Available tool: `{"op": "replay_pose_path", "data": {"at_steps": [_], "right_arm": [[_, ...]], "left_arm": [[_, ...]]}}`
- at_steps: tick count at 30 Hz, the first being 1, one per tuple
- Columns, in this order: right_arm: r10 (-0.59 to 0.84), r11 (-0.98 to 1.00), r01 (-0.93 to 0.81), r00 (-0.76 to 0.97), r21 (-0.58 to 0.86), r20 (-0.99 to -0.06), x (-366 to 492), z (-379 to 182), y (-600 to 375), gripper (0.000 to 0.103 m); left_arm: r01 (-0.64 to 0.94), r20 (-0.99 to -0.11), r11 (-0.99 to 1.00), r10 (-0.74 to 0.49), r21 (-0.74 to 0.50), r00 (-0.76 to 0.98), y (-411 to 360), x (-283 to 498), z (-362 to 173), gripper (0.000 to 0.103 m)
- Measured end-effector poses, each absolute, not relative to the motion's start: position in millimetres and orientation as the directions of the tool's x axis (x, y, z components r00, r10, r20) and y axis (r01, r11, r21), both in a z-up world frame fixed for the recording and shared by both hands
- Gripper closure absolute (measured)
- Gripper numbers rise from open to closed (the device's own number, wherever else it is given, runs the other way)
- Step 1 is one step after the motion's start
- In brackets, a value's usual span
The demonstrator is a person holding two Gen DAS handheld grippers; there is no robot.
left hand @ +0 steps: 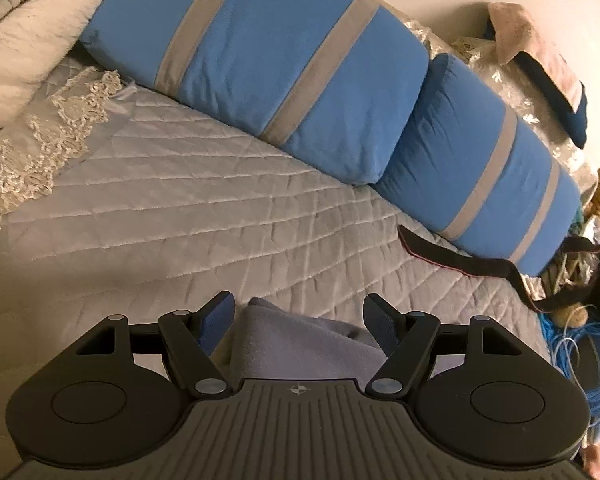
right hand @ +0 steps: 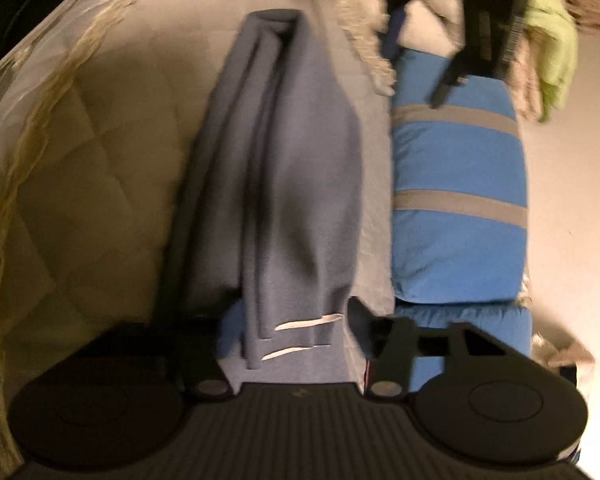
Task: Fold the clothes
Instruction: 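Grasp the striped sweatpants leg with the right tool and lift it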
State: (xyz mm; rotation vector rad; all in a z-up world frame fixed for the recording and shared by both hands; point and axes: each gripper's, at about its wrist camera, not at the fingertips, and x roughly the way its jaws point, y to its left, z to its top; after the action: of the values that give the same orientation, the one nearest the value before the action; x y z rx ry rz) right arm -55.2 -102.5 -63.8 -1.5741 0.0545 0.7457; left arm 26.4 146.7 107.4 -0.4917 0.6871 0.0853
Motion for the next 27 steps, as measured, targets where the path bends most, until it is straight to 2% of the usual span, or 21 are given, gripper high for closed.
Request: {"op": "replay_pose_path", "data": {"at_steps": [2,6,9,11,14,19,27], "right_arm": [[0.383,-0.208,-0.447,0.781,-0.870,-0.493,-54.5,-67.1,-102.7,0.050],[0.375,-0.264,-0.427,0.781,-0.865,-0.500,-52.8,-72.2,-102.0,0.050],[0.365,-0.312,-0.413,0.779,-0.855,-0.510,-53.0,-77.5,-99.2,0.056],[0.344,-0.330,-0.436,0.771,-0.837,-0.536,-50.8,-78.1,-96.7,0.075],[0.315,-0.337,-0.482,0.752,-0.809,-0.579,-46.4,-75.4,-93.5,0.087],[0.341,-0.365,-0.430,0.763,-0.825,-0.549,-43.3,-63.1,-99.5,0.098],[0.355,-0.355,-0.360,0.802,-0.863,-0.481,-23.3,-31.1,-119.2,0.099]], "left_arm": [[-0.223,-0.621,0.881,-0.097,-0.417,0.778,146.3,25.2,108.9,0.033],[-0.219,-0.621,0.878,-0.107,-0.425,0.777,146.7,25.8,109.8,0.033],[-0.222,-0.621,0.869,-0.118,-0.442,0.775,148.5,26.2,109.7,0.033],[-0.220,-0.618,0.863,-0.128,-0.454,0.776,149.6,25.8,109.6,0.033],[-0.223,-0.625,0.862,-0.132,-0.456,0.770,150.4,27.1,108.1,0.033],[-0.205,-0.629,0.821,-0.223,-0.533,0.744,156.5,32.7,96.6,0.033],[-0.239,-0.621,0.783,-0.226,-0.574,0.751,166.4,31.1,91.9,0.033]]}}
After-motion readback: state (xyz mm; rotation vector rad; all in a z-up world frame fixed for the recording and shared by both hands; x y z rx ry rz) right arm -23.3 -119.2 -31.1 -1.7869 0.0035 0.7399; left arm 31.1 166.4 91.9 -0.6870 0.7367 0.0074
